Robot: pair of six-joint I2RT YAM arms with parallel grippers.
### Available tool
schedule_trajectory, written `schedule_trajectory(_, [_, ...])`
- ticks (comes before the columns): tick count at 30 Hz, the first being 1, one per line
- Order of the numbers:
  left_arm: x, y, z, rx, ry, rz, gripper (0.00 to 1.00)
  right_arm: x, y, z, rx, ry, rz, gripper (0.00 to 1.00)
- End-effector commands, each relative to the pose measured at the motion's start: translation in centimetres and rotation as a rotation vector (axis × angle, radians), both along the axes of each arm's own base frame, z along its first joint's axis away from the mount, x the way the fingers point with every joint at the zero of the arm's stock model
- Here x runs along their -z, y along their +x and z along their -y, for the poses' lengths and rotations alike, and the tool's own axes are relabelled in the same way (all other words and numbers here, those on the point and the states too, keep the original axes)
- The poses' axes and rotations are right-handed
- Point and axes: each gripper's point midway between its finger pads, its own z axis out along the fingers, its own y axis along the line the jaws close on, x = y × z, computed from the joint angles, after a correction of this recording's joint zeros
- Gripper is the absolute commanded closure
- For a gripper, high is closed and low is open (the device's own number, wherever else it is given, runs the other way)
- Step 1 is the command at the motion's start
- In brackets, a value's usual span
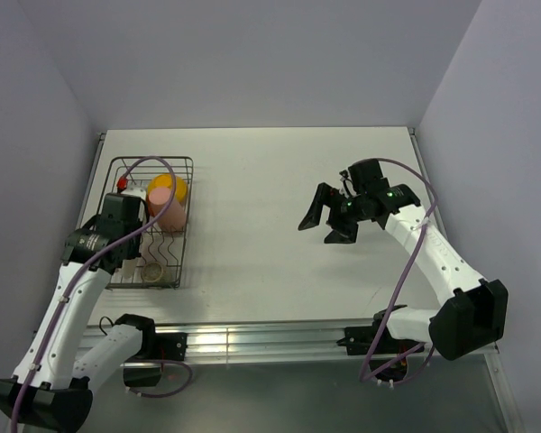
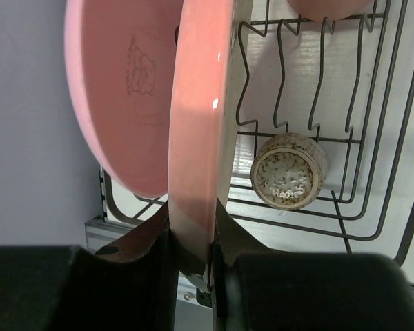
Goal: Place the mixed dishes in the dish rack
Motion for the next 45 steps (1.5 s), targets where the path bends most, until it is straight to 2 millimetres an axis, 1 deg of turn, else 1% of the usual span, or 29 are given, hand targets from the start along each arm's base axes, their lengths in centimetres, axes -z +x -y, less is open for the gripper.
schedule_trajectory(1, [-1.1, 1.8, 0.0, 0.043, 0.012, 0.068, 1.00, -0.6, 0.1, 0.2, -0.004, 0.013, 0.040, 0.04])
schedule_trajectory(13, [0.5, 2.5, 0.2, 0.052, 0.007, 0.050, 1.00, -0.9, -0.1, 0.4, 0.003, 0.017, 0.046, 0.04])
schedule_trajectory(19, [0.9, 2.8, 0.2, 0.045, 0.006, 0.050, 0.99, -1.0, -0.1, 0.4, -0.002, 0.018, 0.050, 0.04])
schedule_trajectory(22, [0.9, 2.9, 0.1, 0.040, 0.005, 0.054, 0.83, -1.1, -0.1, 0.4, -0.004, 0.019, 0.052, 0.04])
schedule_trajectory(23, [0.8, 2.9, 0.1, 0.037, 0.004, 0.057, 0.74, -1.1, -0.1, 0.4, -0.004, 0.020, 0.053, 0.04])
schedule_trajectory(25, [0.8, 2.9, 0.0, 0.032, 0.008, 0.060, 0.71, -1.1, -0.1, 0.4, -0.004, 0.018, 0.054, 0.04])
schedule_trajectory(26, [0.9, 2.9, 0.0, 0.030, 0.006, 0.058, 0.67, -1.2, -0.1, 0.4, -0.003, 0.019, 0.055, 0.04])
schedule_trajectory(31, [1.1, 2.9, 0.0, 0.029, 0.008, 0.057, 0.61, -1.3, 0.0, 0.4, -0.007, 0.018, 0.059, 0.05])
schedule_trajectory(34, [0.9, 3.0, -0.1, 0.021, 0.010, 0.063, 0.50, -1.4, 0.0, 0.3, -0.008, 0.020, 0.062, 0.05])
schedule_trajectory(36, [0.7, 3.0, -0.2, 0.016, 0.013, 0.069, 0.39, -1.5, 0.0, 0.4, -0.008, 0.019, 0.064, 0.05])
schedule_trajectory(38, [0.1, 3.0, -0.4, 0.006, 0.019, 0.081, 0.23, -1.4, 0.0, 0.4, -0.009, 0.020, 0.064, 0.05])
schedule_trajectory(41, [-0.7, 3.0, -0.6, -0.001, 0.027, 0.095, 0.14, -1.6, 0.0, 0.3, -0.008, 0.021, 0.066, 0.05])
schedule_trajectory(42, [-1.4, 3.1, -0.6, -0.002, 0.025, 0.109, 0.14, -1.6, 0.0, 0.4, -0.008, 0.020, 0.067, 0.05])
schedule_trajectory(43, [-1.6, 3.1, -0.6, -0.003, 0.026, 0.111, 0.09, -1.6, 0.0, 0.4, -0.008, 0.020, 0.069, 0.05])
schedule_trajectory(44, [-1.9, 3.1, -0.6, -0.003, 0.025, 0.115, 0.06, -1.5, -0.1, 0.4, -0.007, 0.020, 0.065, 0.05])
schedule_trajectory(45, [-2.7, 3.2, -0.5, -0.004, 0.016, 0.129, 0.04, -1.5, 0.0, 0.4, -0.007, 0.020, 0.066, 0.05])
